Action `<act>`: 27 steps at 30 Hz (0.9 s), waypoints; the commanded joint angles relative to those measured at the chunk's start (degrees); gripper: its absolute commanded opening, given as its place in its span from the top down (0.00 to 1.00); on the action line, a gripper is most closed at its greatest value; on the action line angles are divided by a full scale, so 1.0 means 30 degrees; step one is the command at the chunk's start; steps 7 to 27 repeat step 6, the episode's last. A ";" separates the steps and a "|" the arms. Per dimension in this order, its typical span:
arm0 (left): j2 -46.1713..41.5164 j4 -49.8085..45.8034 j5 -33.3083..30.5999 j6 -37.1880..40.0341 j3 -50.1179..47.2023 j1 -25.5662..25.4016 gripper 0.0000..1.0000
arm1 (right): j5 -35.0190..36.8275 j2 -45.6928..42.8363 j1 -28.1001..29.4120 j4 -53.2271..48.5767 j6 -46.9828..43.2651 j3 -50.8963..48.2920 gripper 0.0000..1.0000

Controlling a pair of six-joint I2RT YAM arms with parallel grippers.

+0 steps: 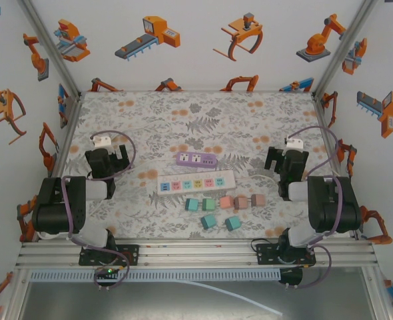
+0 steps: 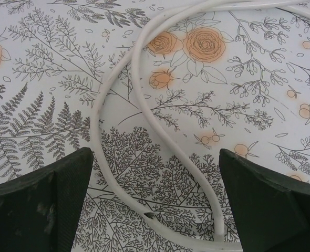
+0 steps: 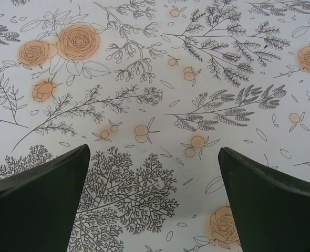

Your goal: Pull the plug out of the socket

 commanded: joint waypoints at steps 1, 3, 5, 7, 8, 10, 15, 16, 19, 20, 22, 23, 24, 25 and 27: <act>-0.0133 0.0059 -0.0104 -0.0162 0.0303 0.0029 0.03 | -0.0073 0.0057 -0.0107 0.0683 0.0128 0.0464 0.01; -0.0112 0.0107 -0.0095 -0.0163 0.0279 0.0037 0.03 | -0.0070 0.0014 -0.0107 0.0682 0.0068 0.0410 0.01; -0.0103 0.0107 -0.0105 -0.0163 0.0277 0.0029 0.03 | -0.0035 -0.0005 -0.0096 0.0728 0.0030 0.0348 0.01; -0.0109 0.0096 -0.0087 -0.0173 0.0291 0.0055 0.03 | -0.0033 -0.0008 -0.0060 0.0877 0.0012 0.0276 0.01; -0.0109 0.0096 -0.0087 -0.0173 0.0291 0.0055 0.03 | -0.0033 -0.0008 -0.0060 0.0877 0.0012 0.0276 0.01; -0.0109 0.0096 -0.0087 -0.0173 0.0291 0.0055 0.03 | -0.0033 -0.0008 -0.0060 0.0877 0.0012 0.0276 0.01; -0.0109 0.0096 -0.0087 -0.0173 0.0291 0.0055 0.03 | -0.0033 -0.0008 -0.0060 0.0877 0.0012 0.0276 0.01; -0.0109 0.0096 -0.0087 -0.0173 0.0291 0.0055 0.03 | -0.0033 -0.0008 -0.0060 0.0877 0.0012 0.0276 0.01; -0.0109 0.0096 -0.0087 -0.0173 0.0291 0.0055 0.03 | -0.0033 -0.0008 -0.0060 0.0877 0.0012 0.0276 0.01; -0.0109 0.0096 -0.0087 -0.0173 0.0291 0.0055 0.03 | -0.0033 -0.0008 -0.0060 0.0877 0.0012 0.0276 0.01; -0.0109 0.0096 -0.0087 -0.0173 0.0291 0.0055 0.03 | -0.0033 -0.0008 -0.0060 0.0877 0.0012 0.0276 0.01; -0.0109 0.0096 -0.0087 -0.0173 0.0291 0.0055 0.03 | -0.0033 -0.0008 -0.0060 0.0877 0.0012 0.0276 0.01; -0.0109 0.0096 -0.0087 -0.0173 0.0291 0.0055 0.03 | -0.0033 -0.0008 -0.0060 0.0877 0.0012 0.0276 0.01; -0.0109 0.0096 -0.0087 -0.0173 0.0291 0.0055 0.03 | -0.0033 -0.0008 -0.0060 0.0877 0.0012 0.0276 0.01; -0.0109 0.0096 -0.0087 -0.0173 0.0291 0.0055 0.03 | -0.0033 -0.0008 -0.0060 0.0877 0.0012 0.0276 0.01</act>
